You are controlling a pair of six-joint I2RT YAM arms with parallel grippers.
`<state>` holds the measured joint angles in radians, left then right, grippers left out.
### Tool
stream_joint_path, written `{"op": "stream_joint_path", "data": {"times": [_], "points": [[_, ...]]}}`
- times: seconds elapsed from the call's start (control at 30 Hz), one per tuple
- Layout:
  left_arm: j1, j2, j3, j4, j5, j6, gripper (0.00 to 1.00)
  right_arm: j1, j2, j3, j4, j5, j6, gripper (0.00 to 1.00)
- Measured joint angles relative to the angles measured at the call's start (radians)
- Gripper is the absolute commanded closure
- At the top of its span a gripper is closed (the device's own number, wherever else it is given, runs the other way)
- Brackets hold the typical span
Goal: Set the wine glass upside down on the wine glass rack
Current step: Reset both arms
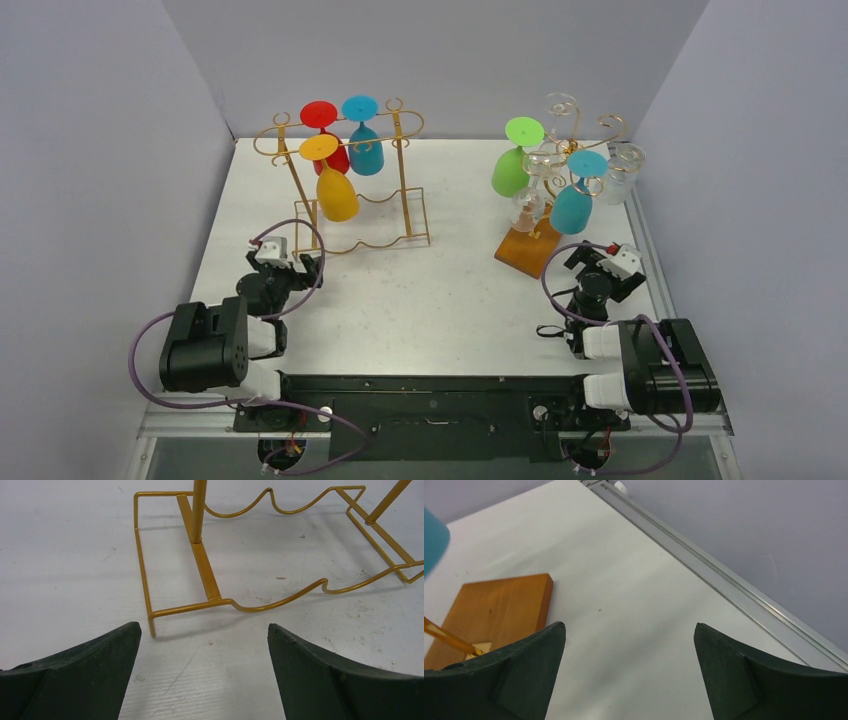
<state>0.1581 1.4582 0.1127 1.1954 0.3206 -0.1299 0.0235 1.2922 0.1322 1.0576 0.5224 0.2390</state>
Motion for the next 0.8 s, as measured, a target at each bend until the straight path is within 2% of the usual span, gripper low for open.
{"op": "stream_joint_path", "data": {"times": [0.07,0.2,0.33,0.8], "points": [[-0.039,0.029,0.002,0.036,-0.039,0.008,0.04,0.021,0.06,-0.041,0.085,0.01,-0.022,0.05],[-0.077,0.027,0.063,-0.026,-0.126,0.02,0.04,0.042,0.087,0.03,0.004,0.015,-0.039,0.05],[-0.12,0.025,0.114,-0.056,-0.19,0.041,0.04,0.042,0.087,0.094,0.004,0.016,-0.046,0.05],[-0.129,0.025,0.114,-0.098,-0.245,0.061,0.04,0.042,0.087,0.094,-0.006,0.02,-0.049,0.05]]}}
